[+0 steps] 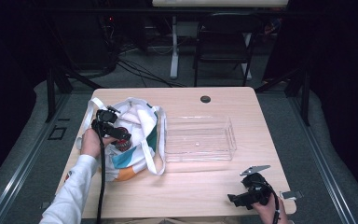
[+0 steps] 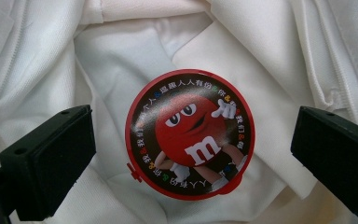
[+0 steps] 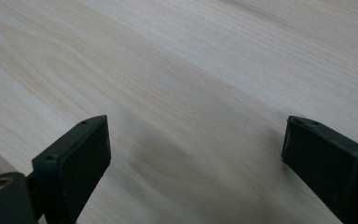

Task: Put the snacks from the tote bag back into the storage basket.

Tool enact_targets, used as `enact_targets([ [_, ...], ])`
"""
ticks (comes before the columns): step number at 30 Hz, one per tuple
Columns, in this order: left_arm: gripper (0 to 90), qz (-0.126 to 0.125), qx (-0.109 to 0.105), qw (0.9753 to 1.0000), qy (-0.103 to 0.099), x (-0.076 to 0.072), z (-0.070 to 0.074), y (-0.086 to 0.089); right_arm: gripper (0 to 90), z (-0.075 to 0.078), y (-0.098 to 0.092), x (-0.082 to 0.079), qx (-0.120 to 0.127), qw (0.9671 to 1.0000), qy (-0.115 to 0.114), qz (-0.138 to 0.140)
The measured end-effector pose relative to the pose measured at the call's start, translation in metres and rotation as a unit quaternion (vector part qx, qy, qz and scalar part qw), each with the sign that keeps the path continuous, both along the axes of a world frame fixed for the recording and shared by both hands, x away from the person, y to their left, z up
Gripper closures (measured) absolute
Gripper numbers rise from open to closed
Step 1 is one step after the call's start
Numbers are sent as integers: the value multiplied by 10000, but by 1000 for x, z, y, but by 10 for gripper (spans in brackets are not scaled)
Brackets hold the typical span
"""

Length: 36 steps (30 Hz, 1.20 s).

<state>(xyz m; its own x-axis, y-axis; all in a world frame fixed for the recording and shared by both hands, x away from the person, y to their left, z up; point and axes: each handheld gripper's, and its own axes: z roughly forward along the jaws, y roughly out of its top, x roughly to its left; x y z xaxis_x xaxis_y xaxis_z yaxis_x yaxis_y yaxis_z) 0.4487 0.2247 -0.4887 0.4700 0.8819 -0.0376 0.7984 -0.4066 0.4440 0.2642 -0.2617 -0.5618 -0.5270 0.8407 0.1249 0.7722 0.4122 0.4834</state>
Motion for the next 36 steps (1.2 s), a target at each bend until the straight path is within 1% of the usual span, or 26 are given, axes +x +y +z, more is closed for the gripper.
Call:
enact_targets([
  [3,14,-31,51,10000,48,0,-2,-1,73,0,0,0,4,10000,-1,4],
  [8,28,-19,71,10000,54,0,-3,-1,73,0,0,0,-31,10000,-23,-19],
  [15,128,-48,116,9999,58,1,-5,-1,73,0,0,0,1,10000,-4,5],
  [17,151,-50,163,9998,65,1,-5,-1,73,0,0,0,4,10000,-4,4],
  [25,192,-59,270,9996,62,0,-7,-5,73,0,0,0,1,10000,-3,9],
  [28,229,-80,306,9995,80,1,-8,-6,73,0,0,0,0,10000,0,8],
  [31,251,-61,316,9995,77,1,-8,-5,74,0,0,0,-2,10000,1,11],
  [32,252,-40,279,9996,58,1,-9,-5,73,0,0,0,-2,10000,1,10],
  [36,252,-45,249,9996,84,1,-10,-4,74,0,0,0,-6,10000,10,13],
])
